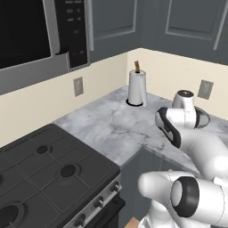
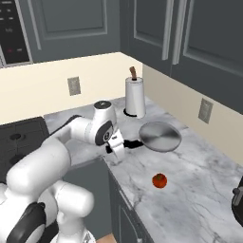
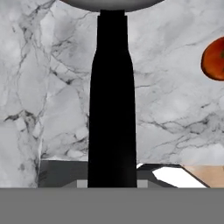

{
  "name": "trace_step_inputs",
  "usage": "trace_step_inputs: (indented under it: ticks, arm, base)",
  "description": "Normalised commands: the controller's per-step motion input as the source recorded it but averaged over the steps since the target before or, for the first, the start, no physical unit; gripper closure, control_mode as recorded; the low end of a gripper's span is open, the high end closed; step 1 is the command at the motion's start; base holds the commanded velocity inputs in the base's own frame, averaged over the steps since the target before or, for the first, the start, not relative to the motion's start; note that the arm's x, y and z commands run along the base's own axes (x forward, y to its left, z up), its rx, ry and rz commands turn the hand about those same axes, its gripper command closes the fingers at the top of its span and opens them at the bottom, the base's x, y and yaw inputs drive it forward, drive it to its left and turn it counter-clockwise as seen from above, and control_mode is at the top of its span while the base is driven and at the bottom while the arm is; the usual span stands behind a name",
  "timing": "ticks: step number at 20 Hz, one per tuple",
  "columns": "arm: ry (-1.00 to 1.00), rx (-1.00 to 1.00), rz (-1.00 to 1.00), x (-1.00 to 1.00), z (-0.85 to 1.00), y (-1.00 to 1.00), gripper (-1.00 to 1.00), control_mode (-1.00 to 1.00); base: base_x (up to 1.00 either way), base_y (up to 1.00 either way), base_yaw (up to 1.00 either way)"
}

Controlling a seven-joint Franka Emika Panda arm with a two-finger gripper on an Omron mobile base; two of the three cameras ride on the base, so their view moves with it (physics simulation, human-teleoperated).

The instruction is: Place the pan on the front right burner on the stove. Then place the tomato and the onion in the pan and turn on the front right burner.

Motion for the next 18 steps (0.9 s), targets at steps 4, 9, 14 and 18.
trace_step_inputs:
  ticks: [4,9,14,18]
  arm:
    - [0.0,0.0,0.37,-0.07,0.02,0.4,1.0,-1.0]
    - [-0.01,0.0,0.41,0.0,0.0,0.35,1.0,-1.0]
    - [0.0,0.0,0.45,0.0,0.0,0.26,1.0,-1.0]
    - [0.0,0.0,0.47,0.01,0.0,0.15,1.0,-1.0]
  base:
    - [0.0,0.0,0.0]
    - [0.0,0.0,0.0]
    - [0.0,0.0,0.0]
    - [0.0,0.0,0.0]
